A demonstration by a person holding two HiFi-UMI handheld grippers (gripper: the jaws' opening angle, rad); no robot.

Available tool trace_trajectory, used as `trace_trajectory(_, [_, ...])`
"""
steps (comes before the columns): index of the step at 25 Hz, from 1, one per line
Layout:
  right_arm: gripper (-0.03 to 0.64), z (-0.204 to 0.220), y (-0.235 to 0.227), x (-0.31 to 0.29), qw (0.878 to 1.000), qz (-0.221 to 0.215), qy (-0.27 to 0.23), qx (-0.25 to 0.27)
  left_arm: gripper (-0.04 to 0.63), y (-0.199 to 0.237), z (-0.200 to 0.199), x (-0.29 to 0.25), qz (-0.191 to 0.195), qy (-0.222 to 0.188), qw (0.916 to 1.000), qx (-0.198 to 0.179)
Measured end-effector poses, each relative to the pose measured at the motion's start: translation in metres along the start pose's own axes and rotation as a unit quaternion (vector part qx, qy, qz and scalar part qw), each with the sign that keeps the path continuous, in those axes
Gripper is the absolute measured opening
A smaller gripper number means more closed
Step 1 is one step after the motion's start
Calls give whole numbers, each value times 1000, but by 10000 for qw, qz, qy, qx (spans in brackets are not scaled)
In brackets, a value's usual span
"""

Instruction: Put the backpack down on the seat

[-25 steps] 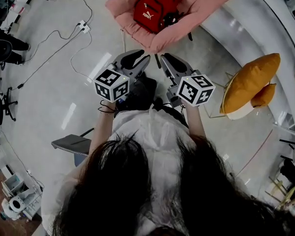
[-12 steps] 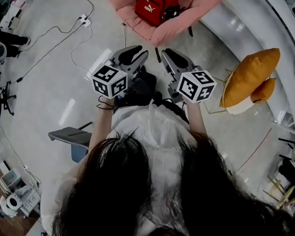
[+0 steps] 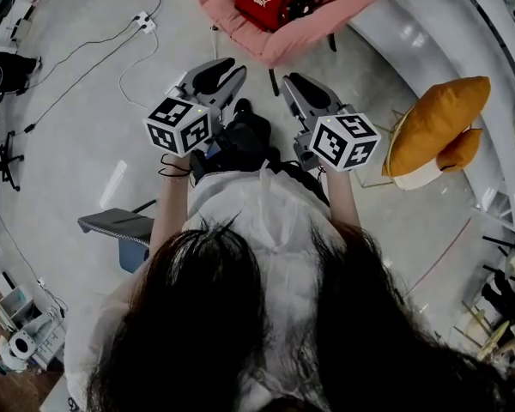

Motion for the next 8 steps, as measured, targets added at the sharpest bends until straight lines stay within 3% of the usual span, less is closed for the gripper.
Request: trace_trajectory(8, [78, -3, -1, -1, 10000, 26, -32, 45, 124, 9, -4, 0, -96, -58, 9999, 37])
Point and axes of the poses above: the fingertips, and each gripper's own axes: x backward along the fingers, y to its left, z out of its underside, the point moved 9 cm from there along x, backward along the fingers, and after that the axes turned 12 degrees about -z, right-handed, at the moved point
